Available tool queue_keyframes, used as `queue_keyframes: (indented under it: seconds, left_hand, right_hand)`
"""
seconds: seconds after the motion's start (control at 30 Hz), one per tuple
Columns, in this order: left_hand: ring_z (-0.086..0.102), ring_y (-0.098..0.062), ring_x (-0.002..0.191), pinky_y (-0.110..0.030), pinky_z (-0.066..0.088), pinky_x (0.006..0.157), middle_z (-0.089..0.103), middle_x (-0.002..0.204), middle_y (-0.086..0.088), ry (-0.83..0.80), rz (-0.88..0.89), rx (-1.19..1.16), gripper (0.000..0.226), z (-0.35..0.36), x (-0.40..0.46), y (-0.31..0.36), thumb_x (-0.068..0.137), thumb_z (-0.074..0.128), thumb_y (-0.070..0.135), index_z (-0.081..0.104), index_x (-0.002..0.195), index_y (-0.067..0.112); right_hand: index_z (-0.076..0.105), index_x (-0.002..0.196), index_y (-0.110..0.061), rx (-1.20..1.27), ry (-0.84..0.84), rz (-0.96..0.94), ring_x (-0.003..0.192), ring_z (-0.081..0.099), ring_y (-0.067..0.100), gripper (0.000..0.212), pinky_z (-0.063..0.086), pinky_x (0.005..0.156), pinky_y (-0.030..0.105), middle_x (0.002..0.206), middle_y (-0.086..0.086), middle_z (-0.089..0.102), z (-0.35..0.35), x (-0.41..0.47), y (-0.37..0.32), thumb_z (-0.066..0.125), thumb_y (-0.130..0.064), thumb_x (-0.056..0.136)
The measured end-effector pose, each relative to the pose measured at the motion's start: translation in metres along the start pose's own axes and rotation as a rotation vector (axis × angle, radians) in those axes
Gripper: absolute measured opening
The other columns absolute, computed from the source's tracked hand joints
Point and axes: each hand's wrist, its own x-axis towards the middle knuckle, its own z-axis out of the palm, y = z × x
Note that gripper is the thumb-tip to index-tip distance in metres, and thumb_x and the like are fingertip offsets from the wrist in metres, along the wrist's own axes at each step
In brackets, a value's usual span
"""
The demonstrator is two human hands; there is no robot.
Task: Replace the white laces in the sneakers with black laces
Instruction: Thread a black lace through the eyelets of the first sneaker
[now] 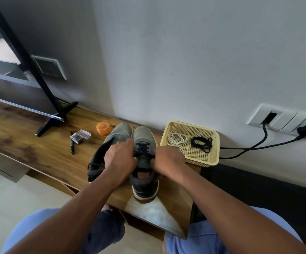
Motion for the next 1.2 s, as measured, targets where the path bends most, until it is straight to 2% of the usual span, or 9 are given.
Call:
queue_keyframes:
  seconds: [0.23,0.43,0.53,0.63,0.73,0.83,0.93,1.03,1.2]
  left_hand:
    - [0.056,-0.026,0.077,-0.036,0.043,0.061,0.063,0.091,-0.004,-0.038,0.001,-0.037,0.029,-0.002,0.001,-0.005,0.086,0.071,0.025,0.048,0.104,0.022]
    - [0.062,-0.024,0.081,-0.034,0.044,0.066,0.064,0.087,0.002,-0.072,0.011,-0.104,0.032,-0.003,0.003,-0.011,0.083,0.075,0.042,0.049,0.095,0.027]
    - [0.063,-0.026,0.085,-0.034,0.043,0.07,0.064,0.088,0.003,-0.115,0.029,-0.107,0.036,-0.008,0.004,-0.01,0.079,0.075,0.041,0.05,0.099,0.026]
    - [0.066,-0.03,0.09,-0.035,0.048,0.072,0.065,0.092,0.0,-0.167,0.04,-0.109,0.045,-0.012,0.003,-0.008,0.078,0.074,0.033,0.051,0.115,0.026]
    - [0.068,-0.033,0.104,-0.04,0.055,0.083,0.068,0.114,-0.006,-0.2,0.065,-0.095,0.07,-0.01,0.003,-0.009,0.076,0.074,0.031,0.043,0.139,0.034]
    - [0.062,-0.037,0.12,-0.047,0.054,0.097,0.047,0.141,-0.006,-0.203,0.103,-0.1,0.088,-0.007,0.007,-0.011,0.074,0.076,0.034,0.033,0.151,0.042]
    - [0.058,-0.03,0.127,-0.045,0.05,0.103,0.044,0.147,0.002,-0.241,0.188,-0.098,0.089,-0.005,0.012,-0.01,0.073,0.078,0.03,0.038,0.151,0.04]
    - [0.057,-0.023,0.13,-0.042,0.046,0.104,0.052,0.146,0.006,-0.264,0.245,-0.07,0.079,-0.001,0.014,-0.008,0.076,0.077,0.026,0.046,0.148,0.035]
    - [0.056,-0.023,0.135,-0.043,0.046,0.107,0.052,0.151,0.007,-0.256,0.244,-0.108,0.074,0.009,0.014,-0.008,0.082,0.075,0.03,0.046,0.15,0.033]
  right_hand:
    - [0.058,0.087,-0.012,0.154,-0.06,0.017,0.08,0.065,0.031,0.015,0.048,0.062,0.032,0.078,0.004,0.059,-0.001,0.005,0.017,0.06,-0.027,0.089]
    - [0.066,0.101,-0.017,-0.062,0.282,-0.162,0.088,0.068,0.032,0.045,0.043,0.062,0.033,0.094,0.007,0.069,0.003,0.001,0.007,0.07,-0.059,0.086]
    - [0.063,0.103,-0.021,-0.149,0.359,-0.375,0.086,0.07,0.033,0.031,0.041,0.061,0.035,0.095,0.006,0.069,0.003,0.003,-0.004,0.071,-0.047,0.088]
    - [0.071,0.099,-0.023,-0.254,0.324,-0.442,0.075,0.068,0.03,0.015,0.035,0.056,0.033,0.092,0.006,0.063,0.013,0.002,-0.014,0.07,-0.029,0.085]
    - [0.074,0.086,-0.02,-0.286,0.285,-0.404,0.063,0.063,0.03,0.012,0.028,0.05,0.032,0.087,0.008,0.058,0.027,0.004,-0.018,0.072,-0.018,0.075]
    - [0.074,0.087,-0.017,-0.282,0.346,-0.356,0.069,0.063,0.03,0.013,0.029,0.049,0.032,0.097,0.011,0.057,0.033,0.007,-0.017,0.074,-0.017,0.074]
    - [0.075,0.092,-0.015,-0.267,0.389,-0.373,0.082,0.059,0.033,0.017,0.035,0.053,0.035,0.108,0.011,0.055,0.03,0.01,-0.018,0.074,-0.016,0.075]
    - [0.073,0.081,-0.014,-0.244,0.407,-0.407,0.076,0.058,0.03,0.011,0.038,0.055,0.034,0.099,0.011,0.056,0.021,0.01,-0.02,0.078,-0.013,0.071]
    - [0.074,0.09,-0.008,-0.182,0.366,-0.43,0.078,0.063,0.03,0.01,0.036,0.055,0.032,0.094,0.011,0.062,0.017,0.012,-0.018,0.072,-0.006,0.081]
